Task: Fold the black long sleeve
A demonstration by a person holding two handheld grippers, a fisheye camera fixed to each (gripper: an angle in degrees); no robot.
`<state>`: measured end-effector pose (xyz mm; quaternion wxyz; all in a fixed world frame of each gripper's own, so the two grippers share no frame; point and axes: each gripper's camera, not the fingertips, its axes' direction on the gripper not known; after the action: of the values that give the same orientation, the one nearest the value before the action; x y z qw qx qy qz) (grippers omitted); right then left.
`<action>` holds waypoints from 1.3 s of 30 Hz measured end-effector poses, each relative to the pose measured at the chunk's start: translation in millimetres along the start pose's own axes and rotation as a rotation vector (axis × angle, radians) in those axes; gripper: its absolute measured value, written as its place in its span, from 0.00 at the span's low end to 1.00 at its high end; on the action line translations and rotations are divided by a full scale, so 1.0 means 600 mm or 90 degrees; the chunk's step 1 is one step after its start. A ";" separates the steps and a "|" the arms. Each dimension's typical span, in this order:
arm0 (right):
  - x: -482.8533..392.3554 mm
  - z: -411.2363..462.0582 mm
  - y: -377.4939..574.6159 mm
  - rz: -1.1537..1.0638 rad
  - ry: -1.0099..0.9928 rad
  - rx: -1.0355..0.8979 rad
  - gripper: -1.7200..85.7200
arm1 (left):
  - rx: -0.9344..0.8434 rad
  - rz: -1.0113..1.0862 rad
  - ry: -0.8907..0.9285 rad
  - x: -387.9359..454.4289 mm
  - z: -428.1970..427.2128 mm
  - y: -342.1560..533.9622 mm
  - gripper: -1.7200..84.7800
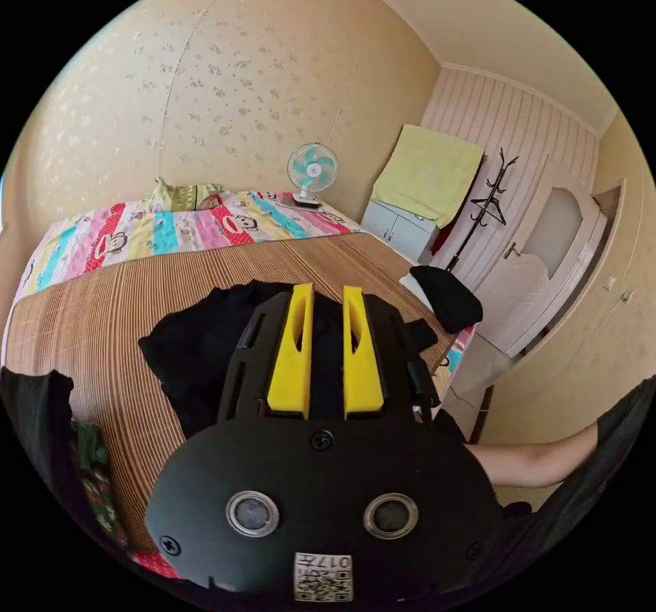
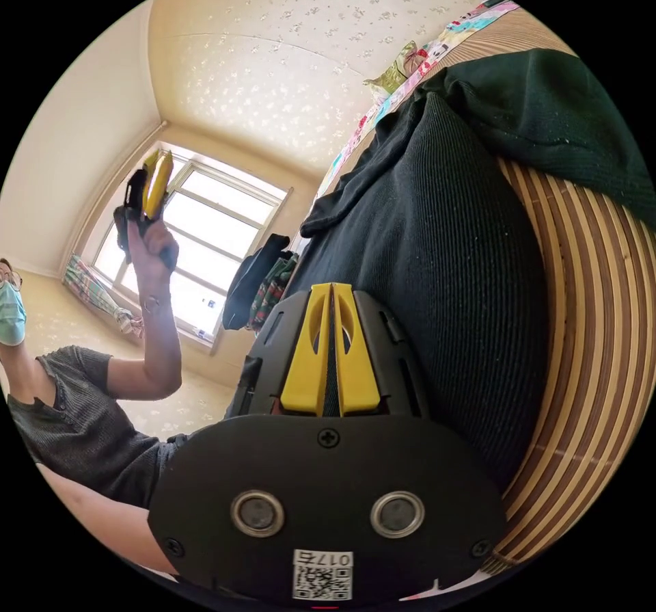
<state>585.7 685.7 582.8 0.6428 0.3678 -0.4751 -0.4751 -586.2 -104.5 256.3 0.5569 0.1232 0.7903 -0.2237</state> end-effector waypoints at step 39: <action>0.012 -0.308 -0.147 0.395 0.196 0.491 0.07 | -0.250 -0.143 -0.135 -0.145 0.072 0.391 0.07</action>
<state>741.1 658.1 451.6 0.6335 0.4856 -0.6023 0.0072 -416.0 83.0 275.1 0.6216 -0.1003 0.7645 -0.1382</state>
